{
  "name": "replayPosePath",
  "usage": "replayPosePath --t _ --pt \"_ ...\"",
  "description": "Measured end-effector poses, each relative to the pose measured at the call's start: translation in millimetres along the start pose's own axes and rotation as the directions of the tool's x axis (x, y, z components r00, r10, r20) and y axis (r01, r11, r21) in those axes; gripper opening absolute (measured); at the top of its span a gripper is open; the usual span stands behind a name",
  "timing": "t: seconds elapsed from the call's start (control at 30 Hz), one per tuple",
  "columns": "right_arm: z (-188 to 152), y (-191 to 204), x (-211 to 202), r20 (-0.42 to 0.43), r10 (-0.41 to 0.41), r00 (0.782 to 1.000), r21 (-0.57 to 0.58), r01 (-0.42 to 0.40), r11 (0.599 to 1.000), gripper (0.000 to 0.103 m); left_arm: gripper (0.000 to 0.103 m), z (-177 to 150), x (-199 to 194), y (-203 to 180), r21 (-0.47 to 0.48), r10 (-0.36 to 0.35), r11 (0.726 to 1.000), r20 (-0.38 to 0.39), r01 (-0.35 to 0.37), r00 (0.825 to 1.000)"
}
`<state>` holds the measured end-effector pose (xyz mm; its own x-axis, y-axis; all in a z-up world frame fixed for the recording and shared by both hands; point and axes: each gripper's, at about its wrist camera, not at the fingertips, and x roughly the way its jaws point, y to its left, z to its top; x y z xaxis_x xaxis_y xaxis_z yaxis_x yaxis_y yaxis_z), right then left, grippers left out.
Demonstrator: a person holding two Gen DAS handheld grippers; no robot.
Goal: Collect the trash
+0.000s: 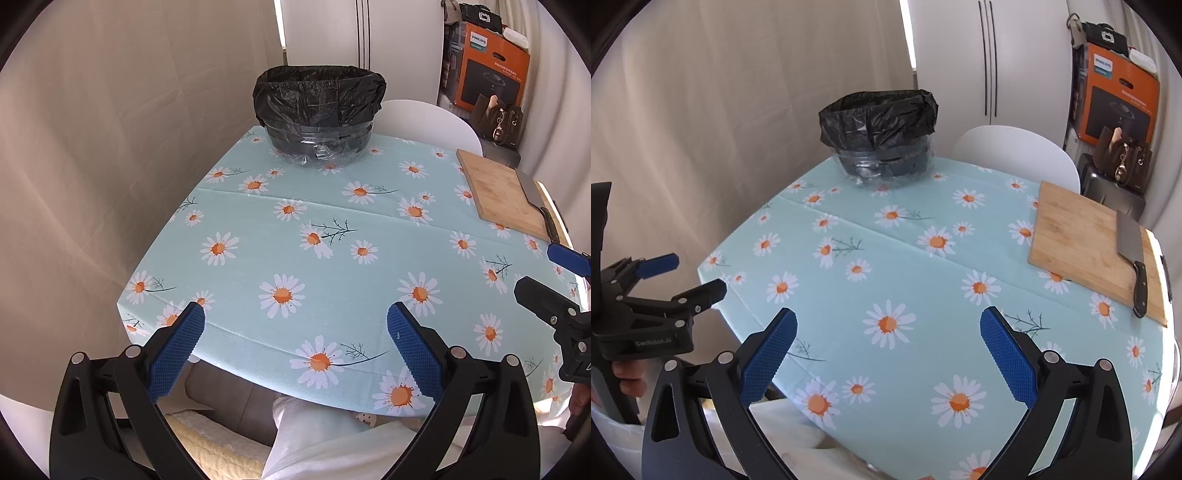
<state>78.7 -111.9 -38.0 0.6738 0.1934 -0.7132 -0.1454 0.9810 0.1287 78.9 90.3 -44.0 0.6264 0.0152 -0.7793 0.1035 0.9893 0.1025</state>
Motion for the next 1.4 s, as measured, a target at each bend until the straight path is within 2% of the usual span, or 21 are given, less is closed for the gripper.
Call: replayPosePath --t 0.5,1.4 --pt "-0.3 -1.0 -0.5 0.001 -0.005 1.0 0.004 0.005 1.0 0.095 0.097 -0.7 1.2 -3.9 0.011 -0.009 1.0 -0.007 0.01 1.0" --pt "-0.9 -5.3 2.6 -0.015 -0.006 1.0 -0.01 0.006 1.0 0.095 0.097 0.4 2.2 -8.9 0.028 0.016 1.0 -0.008 -0.015 1.0"
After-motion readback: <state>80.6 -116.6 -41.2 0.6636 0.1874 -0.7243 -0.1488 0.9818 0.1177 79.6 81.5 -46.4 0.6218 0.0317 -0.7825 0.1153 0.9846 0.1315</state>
